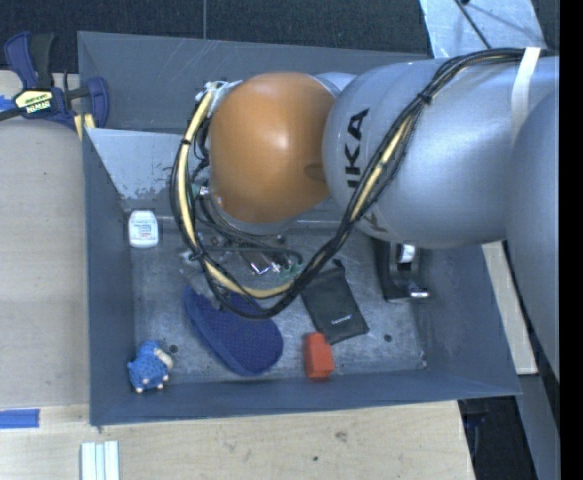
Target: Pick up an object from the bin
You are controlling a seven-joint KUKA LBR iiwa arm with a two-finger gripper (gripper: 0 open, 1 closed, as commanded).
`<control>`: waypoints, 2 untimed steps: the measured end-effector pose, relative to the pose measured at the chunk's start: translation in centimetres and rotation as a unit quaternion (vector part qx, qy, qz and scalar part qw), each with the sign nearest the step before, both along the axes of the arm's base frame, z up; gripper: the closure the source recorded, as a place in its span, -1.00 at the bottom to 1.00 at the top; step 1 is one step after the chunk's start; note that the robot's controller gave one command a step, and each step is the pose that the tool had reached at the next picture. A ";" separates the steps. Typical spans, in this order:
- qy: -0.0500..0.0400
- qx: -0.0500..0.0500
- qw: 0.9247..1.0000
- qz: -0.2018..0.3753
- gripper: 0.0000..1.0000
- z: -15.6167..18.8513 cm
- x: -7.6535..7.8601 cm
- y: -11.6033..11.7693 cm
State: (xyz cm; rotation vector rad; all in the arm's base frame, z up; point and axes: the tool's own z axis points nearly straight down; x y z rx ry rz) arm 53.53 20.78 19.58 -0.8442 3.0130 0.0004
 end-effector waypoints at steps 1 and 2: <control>0.007 -0.002 0.995 -0.096 1.00 -5.6 -1.1 0.9; 0.006 -0.001 0.984 -0.181 1.00 -7.3 -0.4 -2.0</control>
Offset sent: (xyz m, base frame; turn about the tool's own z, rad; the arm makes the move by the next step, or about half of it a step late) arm -0.0109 0.0087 -0.0549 0.1929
